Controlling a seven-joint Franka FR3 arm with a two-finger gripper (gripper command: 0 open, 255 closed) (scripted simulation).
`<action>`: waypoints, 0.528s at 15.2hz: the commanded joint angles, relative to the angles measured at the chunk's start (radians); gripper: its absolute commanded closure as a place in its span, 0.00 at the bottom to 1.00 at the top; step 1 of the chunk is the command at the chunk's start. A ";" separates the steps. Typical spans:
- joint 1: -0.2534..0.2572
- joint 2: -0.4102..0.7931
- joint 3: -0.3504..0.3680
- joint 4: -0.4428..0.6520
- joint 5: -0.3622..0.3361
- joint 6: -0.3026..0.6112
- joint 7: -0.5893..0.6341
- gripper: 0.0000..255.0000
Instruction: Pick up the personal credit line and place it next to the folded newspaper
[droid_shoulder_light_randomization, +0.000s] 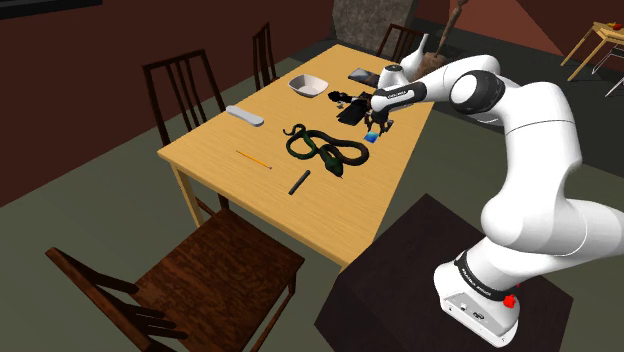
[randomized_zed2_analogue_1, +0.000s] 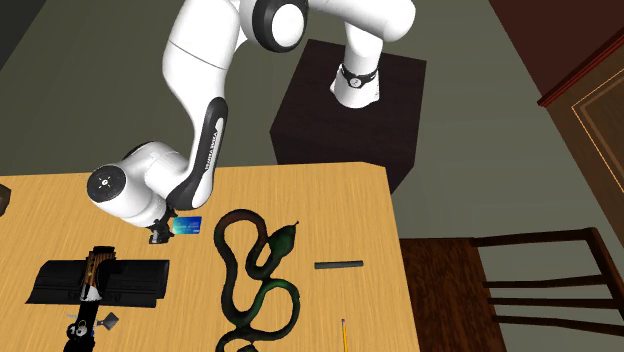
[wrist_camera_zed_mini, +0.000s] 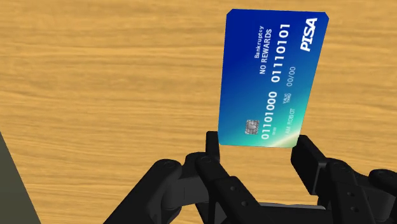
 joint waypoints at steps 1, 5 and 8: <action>0.000 0.000 0.000 0.000 0.000 0.000 0.000 0.00; 0.000 0.000 0.000 0.000 0.000 0.000 0.000 0.00; -0.007 -0.061 0.011 -0.044 0.007 -0.020 0.002 0.00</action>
